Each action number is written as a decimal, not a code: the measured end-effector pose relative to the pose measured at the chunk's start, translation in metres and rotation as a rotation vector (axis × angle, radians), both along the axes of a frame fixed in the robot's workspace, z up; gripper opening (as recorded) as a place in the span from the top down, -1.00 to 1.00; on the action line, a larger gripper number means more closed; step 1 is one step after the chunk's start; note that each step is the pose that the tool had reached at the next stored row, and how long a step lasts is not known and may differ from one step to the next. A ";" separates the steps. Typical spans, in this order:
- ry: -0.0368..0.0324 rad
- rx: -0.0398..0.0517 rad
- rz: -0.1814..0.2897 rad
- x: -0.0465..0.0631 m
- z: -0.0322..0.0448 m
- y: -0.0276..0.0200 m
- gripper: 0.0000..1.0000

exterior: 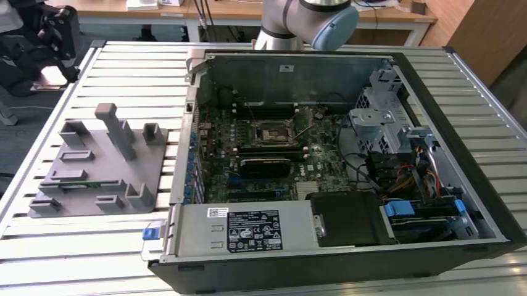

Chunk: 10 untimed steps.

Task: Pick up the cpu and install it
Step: 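Pick up the cpu and move it towards the insertion slot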

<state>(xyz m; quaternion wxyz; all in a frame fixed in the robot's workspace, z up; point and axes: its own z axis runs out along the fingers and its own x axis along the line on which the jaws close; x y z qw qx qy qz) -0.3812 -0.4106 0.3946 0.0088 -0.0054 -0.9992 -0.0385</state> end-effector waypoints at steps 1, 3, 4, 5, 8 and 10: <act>0.0000 0.0000 0.000 0.001 -0.0001 0.0000 -0.06; 0.0001 -0.0001 0.000 0.005 -0.0004 0.0000 -0.06; 0.0001 -0.0001 0.000 0.006 -0.0005 0.0000 -0.06; 0.0000 0.0000 0.000 0.008 -0.0006 0.0000 -0.06; 0.0000 -0.0001 0.000 0.012 -0.0010 0.0000 -0.06; 0.0000 -0.0001 0.000 0.015 -0.0012 0.0000 -0.06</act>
